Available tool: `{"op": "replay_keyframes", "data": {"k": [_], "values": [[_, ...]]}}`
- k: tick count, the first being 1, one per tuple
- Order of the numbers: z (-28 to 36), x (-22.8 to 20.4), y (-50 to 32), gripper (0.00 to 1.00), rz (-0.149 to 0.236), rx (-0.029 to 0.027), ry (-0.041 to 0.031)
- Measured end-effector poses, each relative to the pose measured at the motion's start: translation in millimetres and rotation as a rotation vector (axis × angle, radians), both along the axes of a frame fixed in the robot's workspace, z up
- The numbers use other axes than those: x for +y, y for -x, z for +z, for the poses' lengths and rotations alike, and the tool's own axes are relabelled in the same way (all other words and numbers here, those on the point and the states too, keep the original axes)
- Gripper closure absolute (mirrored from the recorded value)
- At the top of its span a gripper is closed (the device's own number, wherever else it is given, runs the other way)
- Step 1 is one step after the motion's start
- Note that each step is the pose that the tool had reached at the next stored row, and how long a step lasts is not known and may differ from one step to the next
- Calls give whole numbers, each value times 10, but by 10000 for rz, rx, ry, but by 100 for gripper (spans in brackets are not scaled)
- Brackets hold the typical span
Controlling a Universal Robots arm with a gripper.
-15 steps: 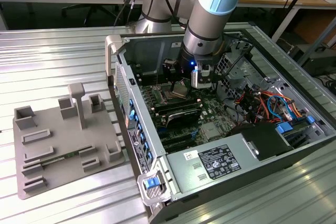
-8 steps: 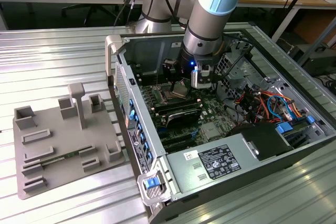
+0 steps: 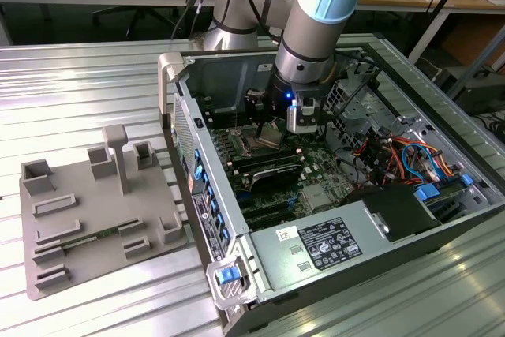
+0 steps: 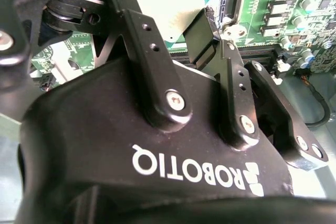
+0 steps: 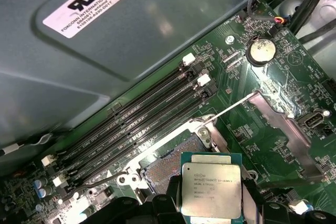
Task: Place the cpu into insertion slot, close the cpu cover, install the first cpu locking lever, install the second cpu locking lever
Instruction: 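Place the cpu into insertion slot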
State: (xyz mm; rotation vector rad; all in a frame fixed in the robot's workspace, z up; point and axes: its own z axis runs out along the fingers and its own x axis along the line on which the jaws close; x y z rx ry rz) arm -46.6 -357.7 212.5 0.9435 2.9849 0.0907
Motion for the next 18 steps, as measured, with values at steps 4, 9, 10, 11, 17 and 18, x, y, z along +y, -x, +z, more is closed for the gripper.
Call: {"op": "replay_keyframes", "data": {"k": [4,9,10,11,17,18], "values": [[-5,0,0,45,-48,0,0],[-8,0,0,45,-89,0,0],[-9,0,0,45,-97,0,0],[-9,0,0,45,-108,1,0],[-13,0,0,45,-159,0,0],[-14,0,0,45,-167,0,0]]}}
